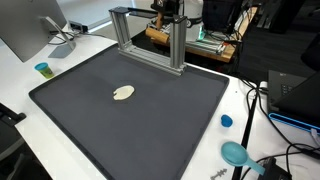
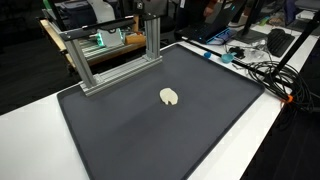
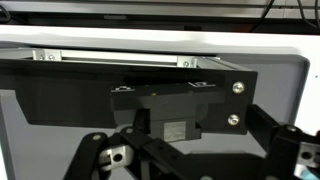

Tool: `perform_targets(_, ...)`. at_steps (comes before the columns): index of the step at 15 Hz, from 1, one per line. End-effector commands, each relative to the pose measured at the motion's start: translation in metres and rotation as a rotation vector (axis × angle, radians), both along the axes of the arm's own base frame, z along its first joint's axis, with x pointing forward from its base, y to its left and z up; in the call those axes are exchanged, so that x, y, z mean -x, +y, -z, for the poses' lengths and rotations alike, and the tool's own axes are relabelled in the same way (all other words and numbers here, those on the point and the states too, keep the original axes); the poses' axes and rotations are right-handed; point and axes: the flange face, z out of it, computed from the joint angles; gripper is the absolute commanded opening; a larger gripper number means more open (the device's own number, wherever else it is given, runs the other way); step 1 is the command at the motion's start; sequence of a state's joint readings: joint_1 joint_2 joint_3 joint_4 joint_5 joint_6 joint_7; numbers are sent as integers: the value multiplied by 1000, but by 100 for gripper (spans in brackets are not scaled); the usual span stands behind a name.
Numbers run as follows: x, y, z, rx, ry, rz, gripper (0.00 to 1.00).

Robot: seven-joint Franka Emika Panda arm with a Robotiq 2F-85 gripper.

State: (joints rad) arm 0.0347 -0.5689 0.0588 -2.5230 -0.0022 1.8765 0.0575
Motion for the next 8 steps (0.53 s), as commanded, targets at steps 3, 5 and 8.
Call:
perform_targets(3,-7,4,17,39,80,37,100)
perform_targets(5,-10,1,24,73,98,66,100)
perform_targets(8,-16,-2,31,130,109,105,100)
